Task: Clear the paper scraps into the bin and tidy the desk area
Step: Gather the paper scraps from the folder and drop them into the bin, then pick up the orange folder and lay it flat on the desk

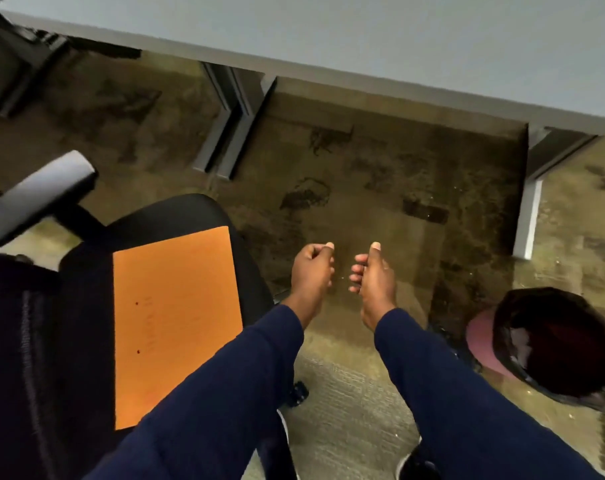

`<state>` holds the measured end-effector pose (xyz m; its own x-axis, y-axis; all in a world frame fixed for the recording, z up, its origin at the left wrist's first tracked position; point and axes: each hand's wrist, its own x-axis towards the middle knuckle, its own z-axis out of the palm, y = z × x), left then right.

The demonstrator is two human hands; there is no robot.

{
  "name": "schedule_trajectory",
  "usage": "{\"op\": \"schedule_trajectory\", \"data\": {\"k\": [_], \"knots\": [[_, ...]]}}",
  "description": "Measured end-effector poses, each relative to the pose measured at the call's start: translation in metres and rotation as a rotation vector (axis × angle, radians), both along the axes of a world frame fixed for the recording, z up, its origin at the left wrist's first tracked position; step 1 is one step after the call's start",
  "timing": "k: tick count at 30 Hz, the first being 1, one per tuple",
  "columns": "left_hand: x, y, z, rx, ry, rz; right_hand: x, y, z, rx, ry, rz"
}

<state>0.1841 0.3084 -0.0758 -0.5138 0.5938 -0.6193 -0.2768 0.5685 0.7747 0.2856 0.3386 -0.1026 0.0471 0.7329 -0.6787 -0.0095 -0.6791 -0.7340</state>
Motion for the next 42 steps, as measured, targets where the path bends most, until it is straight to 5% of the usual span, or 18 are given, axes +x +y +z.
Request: {"op": "schedule_trajectory", "data": {"k": [10,17,25,32,42], "knots": [[-0.125,-0.089,0.008,-0.031,0.067,0.205,-0.134,-0.073,0.007,0.015,-0.004,0.233],[-0.203,-0.167,0.009,-0.064,0.193,0.365,-0.188,-0.122,0.013,0.199,-0.280,0.513],[-0.244,-0.226,-0.007,-0.388,0.536,0.393,-0.198,-0.141,0.012,0.279,-0.475,0.629],[-0.246,-0.246,-0.014,-0.709,0.449,0.284,-0.196,-0.144,0.012,0.252,-0.533,0.672],[-0.246,-0.250,0.017,-0.326,0.363,0.381,-0.186,-0.140,0.025,0.127,-0.320,0.486]]}}
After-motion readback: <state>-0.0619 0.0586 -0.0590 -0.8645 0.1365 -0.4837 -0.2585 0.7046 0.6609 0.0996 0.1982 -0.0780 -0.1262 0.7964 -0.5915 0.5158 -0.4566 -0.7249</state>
